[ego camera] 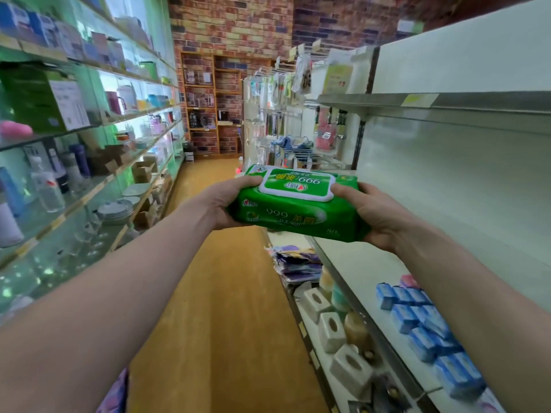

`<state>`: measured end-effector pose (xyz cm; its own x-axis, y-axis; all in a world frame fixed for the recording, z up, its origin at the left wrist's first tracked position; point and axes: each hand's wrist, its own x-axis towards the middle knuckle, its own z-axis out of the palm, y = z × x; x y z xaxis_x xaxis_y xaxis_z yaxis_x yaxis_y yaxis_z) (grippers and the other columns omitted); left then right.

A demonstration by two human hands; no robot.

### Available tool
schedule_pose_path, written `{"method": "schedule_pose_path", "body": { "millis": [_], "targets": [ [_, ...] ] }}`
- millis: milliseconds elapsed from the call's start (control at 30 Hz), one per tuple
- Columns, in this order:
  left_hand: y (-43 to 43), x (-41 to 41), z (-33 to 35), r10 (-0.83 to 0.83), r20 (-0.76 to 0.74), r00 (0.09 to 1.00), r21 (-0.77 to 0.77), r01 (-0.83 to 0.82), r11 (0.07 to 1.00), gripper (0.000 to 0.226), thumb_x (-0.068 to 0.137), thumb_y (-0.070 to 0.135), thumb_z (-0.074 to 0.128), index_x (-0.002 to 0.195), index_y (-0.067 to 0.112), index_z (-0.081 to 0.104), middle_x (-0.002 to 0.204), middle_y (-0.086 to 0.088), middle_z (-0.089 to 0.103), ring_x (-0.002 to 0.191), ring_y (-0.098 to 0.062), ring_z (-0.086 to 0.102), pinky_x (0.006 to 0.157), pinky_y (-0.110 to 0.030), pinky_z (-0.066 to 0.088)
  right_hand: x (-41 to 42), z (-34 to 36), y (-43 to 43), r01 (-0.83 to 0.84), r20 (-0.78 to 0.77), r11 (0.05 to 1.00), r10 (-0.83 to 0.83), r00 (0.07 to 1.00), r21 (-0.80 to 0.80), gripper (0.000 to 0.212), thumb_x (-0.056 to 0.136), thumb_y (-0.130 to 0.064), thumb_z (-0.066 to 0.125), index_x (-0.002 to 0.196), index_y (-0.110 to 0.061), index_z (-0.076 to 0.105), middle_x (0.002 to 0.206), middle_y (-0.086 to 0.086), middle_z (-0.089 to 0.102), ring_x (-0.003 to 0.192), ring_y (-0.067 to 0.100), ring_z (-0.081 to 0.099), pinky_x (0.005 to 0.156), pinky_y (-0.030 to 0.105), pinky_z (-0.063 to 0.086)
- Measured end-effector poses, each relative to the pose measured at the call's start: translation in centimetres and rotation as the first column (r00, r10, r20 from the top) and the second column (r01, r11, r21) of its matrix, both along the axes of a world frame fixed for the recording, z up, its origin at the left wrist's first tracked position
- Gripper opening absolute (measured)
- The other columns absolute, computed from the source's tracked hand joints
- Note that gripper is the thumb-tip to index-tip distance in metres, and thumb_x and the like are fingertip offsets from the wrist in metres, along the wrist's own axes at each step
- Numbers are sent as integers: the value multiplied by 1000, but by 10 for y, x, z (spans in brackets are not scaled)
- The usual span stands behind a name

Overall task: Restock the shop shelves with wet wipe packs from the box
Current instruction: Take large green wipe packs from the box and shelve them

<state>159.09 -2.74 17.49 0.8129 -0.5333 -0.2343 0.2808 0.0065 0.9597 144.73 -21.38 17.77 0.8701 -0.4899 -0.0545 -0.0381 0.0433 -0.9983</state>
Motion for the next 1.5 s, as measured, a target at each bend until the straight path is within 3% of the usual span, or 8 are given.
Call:
{"method": "schedule_pose_path", "body": {
  "millis": [167,367,533,633,800,1067,1300,1500],
  "targets": [
    [-27,15,15,-74,97,993,-106,84,991,31,85,30,67,110,12,63,89,-10,73,77,-23,70,79,-40,58,-1,23,-19,123,35,992,-122,992,-29,74,76,-20,79,137,-12,38,114,13,65,86,29,71,67,46,59],
    [-67,30,38,-162,177,971,-210,198,957,24,87,33,66,99,13,66,87,-9,74,69,-23,71,69,-40,61,-7,52,-31,256,102,961,-245,964,-103,80,75,-17,79,138,-15,30,117,11,61,76,22,70,49,32,55],
    [-103,43,62,-240,249,938,-264,305,915,27,87,35,66,104,14,67,91,-8,75,74,-22,71,75,-38,60,-13,80,-42,365,176,912,-335,926,-186,91,73,-17,81,144,-18,24,126,10,56,88,27,67,58,37,55],
    [-127,48,80,-288,286,914,-295,369,881,22,88,33,64,98,14,68,83,-6,75,67,-20,71,60,-33,60,-16,94,-50,437,224,873,-391,893,-215,89,73,-16,80,143,-19,26,125,7,56,91,25,66,59,36,54],
    [-168,56,100,-367,322,873,-372,473,798,35,84,31,67,113,12,64,88,-8,75,69,-22,72,55,-32,57,-21,115,-64,543,269,795,-479,836,-272,93,71,-17,82,145,-20,25,126,5,55,94,24,66,66,39,57],
    [-230,39,129,-473,386,792,-400,606,688,20,86,31,65,99,15,67,88,-5,75,73,-20,72,69,-35,61,-52,152,-87,657,306,643,-582,753,-393,95,71,-19,82,147,-22,24,125,3,55,93,21,67,65,35,57],
    [-284,-2,161,-564,442,698,-425,716,553,53,77,30,69,125,10,61,115,-11,69,105,-30,66,89,-49,54,-100,190,-113,723,364,532,-631,685,-441,94,70,-12,81,145,-23,27,119,3,58,83,19,69,52,29,57],
    [-330,-51,196,-597,496,630,-433,776,459,18,92,20,57,107,10,63,99,-9,73,81,-24,72,66,-40,60,-146,220,-143,757,388,442,-667,636,-482,93,70,-10,81,145,-23,28,119,4,61,91,24,69,66,39,58]
  ]
}}
